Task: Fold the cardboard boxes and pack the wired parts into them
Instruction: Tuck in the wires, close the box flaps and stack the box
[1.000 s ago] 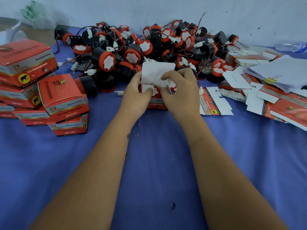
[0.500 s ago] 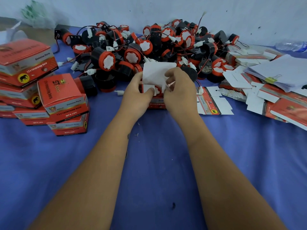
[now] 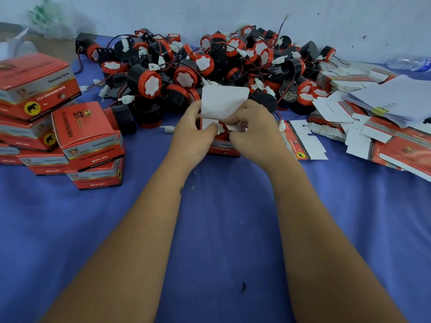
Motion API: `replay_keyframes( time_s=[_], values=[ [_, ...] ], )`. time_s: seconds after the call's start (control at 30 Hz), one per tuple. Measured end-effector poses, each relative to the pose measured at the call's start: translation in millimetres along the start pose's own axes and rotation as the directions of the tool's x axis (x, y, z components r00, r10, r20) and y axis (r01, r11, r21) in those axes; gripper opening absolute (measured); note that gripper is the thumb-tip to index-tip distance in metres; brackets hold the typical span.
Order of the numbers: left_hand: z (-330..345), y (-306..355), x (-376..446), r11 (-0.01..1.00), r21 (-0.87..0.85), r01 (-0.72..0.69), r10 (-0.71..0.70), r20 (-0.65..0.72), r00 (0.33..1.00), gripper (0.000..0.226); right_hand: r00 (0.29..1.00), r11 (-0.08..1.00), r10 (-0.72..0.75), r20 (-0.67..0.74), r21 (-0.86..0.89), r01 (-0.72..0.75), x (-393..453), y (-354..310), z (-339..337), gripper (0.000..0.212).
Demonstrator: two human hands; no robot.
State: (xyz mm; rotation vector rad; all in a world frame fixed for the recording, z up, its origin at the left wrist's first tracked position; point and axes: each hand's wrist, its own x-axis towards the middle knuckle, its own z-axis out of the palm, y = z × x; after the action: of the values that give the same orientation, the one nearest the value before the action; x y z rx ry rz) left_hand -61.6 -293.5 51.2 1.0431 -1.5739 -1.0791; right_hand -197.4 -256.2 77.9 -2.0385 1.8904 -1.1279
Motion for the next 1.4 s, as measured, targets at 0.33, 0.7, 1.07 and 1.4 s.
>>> replay_keyframes(
  time_s=[0.33,0.7,1.07,1.4],
  values=[
    [1.0,-0.6,0.5,1.0,0.023,0.003,-0.003,-0.006,1.0,0.045,0.975,0.938,0.195,-0.103,0.31,-0.155,-3.5,5.7,9.9,0.005],
    [-11.5,0.4,0.4,0.97,-0.242,0.035,-0.024,0.046,0.999,0.041,0.92,0.677,0.387,-0.058,0.696,-0.241,-5.4,7.8,26.2,0.035],
    [-51.0,1.6,8.9,0.976,0.086,0.2,-0.217,0.32,0.922,0.029,0.932,0.6,0.33,0.151,0.729,-0.33,-11.5,15.6,9.6,0.013],
    [-46.0,-6.7,1.9,0.93,0.334,-0.151,0.051,0.289,0.956,0.051,0.985,0.871,0.084,0.15,0.47,-0.146,-16.6,18.2,4.6,0.045]
  ],
)
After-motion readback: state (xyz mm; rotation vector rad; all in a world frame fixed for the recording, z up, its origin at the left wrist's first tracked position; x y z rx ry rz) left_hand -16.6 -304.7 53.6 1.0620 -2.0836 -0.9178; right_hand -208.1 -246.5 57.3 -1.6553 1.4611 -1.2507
